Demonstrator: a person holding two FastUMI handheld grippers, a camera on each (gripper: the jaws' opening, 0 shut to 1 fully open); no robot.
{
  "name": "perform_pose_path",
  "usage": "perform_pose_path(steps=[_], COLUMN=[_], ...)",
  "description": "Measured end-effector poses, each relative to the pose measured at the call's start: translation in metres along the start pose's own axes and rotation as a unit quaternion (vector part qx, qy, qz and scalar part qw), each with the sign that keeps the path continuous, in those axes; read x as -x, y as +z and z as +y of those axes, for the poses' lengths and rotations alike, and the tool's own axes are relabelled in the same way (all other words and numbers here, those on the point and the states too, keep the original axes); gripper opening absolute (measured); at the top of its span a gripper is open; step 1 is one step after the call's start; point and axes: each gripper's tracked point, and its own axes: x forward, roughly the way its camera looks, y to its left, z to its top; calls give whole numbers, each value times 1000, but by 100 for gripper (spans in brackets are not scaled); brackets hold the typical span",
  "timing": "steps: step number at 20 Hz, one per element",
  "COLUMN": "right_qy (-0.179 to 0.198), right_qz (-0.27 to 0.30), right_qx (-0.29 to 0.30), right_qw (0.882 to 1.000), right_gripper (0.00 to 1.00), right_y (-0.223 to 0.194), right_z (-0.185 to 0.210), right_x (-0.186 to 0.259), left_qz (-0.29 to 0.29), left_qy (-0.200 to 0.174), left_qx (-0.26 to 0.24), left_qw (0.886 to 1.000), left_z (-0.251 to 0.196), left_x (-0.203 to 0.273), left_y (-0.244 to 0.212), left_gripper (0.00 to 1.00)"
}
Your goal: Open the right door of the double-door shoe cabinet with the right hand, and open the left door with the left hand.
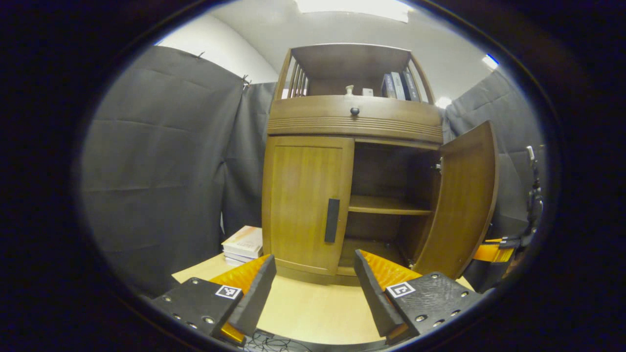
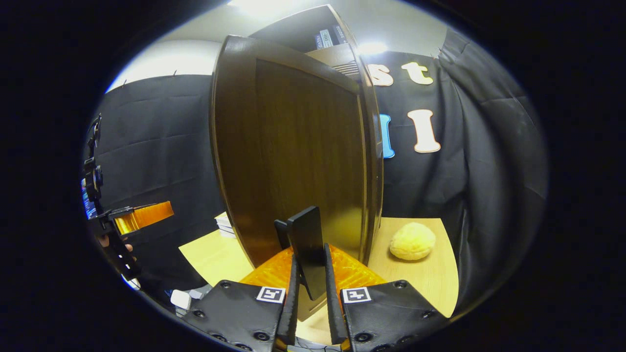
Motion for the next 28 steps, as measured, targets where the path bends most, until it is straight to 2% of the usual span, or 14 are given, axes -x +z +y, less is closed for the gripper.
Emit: perform_pose_path(steps=[4, 5, 6, 7, 8, 9, 11, 15, 16, 17, 18, 19, 23, 28], right_qy=[-13, -20, -29, -29, -23, -24, -23, -26, -28, -32, -35, -41, -71, -154], right_qz=[-11, -14, -17, -19, -16, -14, -20, -41, -42, -43, -42, -44, -46, -48], right_qx=[3, -5, -16, -30, -41, -43, -38, -41, -44, -47, -49, -50, -46, -39], right_qw=[1000, 1000, 999, 999, 999, 999, 999, 998, 998, 997, 997, 997, 995, 986], right_gripper=[28, 25, 17, 17, 14, 22, 26, 23, 17, 17, 26, 24, 28, 27], right_y=[4, 6, 6, 10, 5, 4, 7, 17, 17, 19, 17, 18, 17, 20], right_z=[-31, -40, -49, -57, -56, -57, -54, -53, -53, -55, -56, -57, -55, -53], right_x=[7, 8, 10, 12, 12, 13, 14, 18, 20, 21, 25, 29, 52, 82], left_qz=[4, 4, 4, 6, 8, 8, 6, -2, -4, -4, -4, -5, -9, -8], left_qy=[17, 15, 16, 20, 23, 26, 30, 36, 35, 32, 29, 25, -11, -57], left_qx=[5, 6, 3, -1, -7, -11, -14, -18, -20, -23, -27, -30, -35, -42], left_qw=[1000, 1000, 1000, 1000, 1000, 1000, 999, 999, 999, 999, 999, 999, 999, 997], left_z=[-20, -26, -29, -30, -30, -29, -30, -27, -26, -26, -25, -24, -24, -17], left_x=[22, 27, 30, 35, 37, 39, 39, 36, 33, 29, 25, 20, -18, -84], left_y=[-11, -11, -9, -10, -10, -9, -3, 9, 11, 12, 13, 15, 19, 25], left_gripper=[93, 93, 94, 93, 93, 93, 93, 93, 93, 93, 93, 94, 94, 94])
